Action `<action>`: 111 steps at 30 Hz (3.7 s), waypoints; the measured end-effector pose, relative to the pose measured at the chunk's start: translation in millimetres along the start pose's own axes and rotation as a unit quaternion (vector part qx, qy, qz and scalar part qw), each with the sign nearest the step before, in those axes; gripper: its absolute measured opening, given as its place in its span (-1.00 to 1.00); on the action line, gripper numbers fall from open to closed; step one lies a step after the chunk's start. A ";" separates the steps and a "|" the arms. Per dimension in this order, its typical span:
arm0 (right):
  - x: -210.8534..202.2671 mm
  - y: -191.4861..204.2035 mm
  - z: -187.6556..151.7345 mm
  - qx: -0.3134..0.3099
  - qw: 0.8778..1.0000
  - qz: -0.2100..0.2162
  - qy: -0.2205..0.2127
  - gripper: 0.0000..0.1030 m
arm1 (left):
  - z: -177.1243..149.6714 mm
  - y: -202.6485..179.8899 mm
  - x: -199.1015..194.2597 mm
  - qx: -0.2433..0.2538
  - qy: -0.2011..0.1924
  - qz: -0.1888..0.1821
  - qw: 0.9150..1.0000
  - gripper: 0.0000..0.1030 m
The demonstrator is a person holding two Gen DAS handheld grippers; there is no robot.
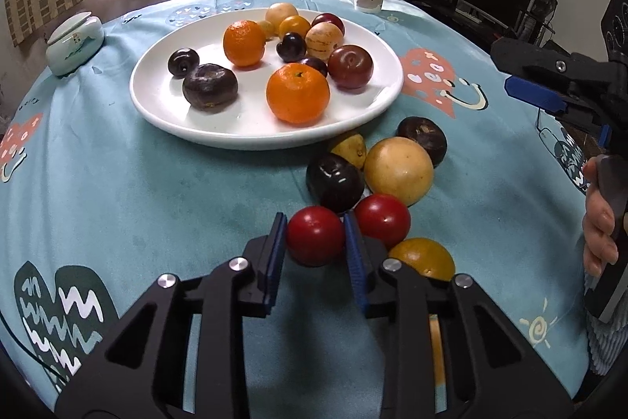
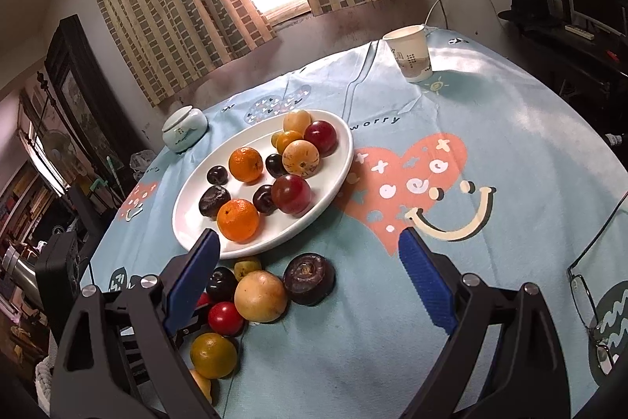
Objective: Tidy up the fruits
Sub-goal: 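Grasp a red round fruit with left tool while right tool grasps a large purple plum, then release red fruit onto plate with left tool while right tool releases purple plum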
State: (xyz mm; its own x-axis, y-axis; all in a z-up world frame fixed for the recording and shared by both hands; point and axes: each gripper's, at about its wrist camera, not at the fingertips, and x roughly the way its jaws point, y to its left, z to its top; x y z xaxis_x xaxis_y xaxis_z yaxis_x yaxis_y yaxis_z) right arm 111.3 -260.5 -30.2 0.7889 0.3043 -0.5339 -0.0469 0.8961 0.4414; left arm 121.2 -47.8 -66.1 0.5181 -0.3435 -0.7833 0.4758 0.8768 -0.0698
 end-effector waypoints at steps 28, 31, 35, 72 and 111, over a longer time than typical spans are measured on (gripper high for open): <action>62.6 13.7 -27.1 -0.100 0.987 -0.074 0.103 0.32 | -12.6 57.0 -48.5 -0.092 -0.057 0.044 0.993 -0.42; 69.6 16.3 -24.0 -0.102 0.986 -0.076 0.106 0.29 | -12.4 55.1 -47.0 -0.088 -0.054 0.046 0.994 -0.42; 66.6 19.2 -25.9 -0.108 0.987 -0.053 0.111 -0.09 | -12.8 56.1 -47.0 -0.092 -0.054 0.048 0.993 -0.42; 64.4 19.5 -30.0 -0.105 0.987 -0.052 0.111 -0.20 | -31.1 38.0 -21.4 -0.050 0.008 0.072 0.996 -0.42; 144.1 74.4 52.7 -0.104 0.992 0.018 0.074 0.01 | 98.6 92.2 33.9 -0.120 -0.046 0.110 0.986 -0.41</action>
State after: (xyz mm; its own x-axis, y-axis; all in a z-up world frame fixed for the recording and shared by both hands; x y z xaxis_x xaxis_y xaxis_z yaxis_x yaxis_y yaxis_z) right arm 253.8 -167.0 -36.3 0.6867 0.3668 -0.6277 -0.2104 0.9267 0.3113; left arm 252.6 -11.8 -38.1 0.6573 -0.1547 -0.7376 0.1675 0.9842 -0.0572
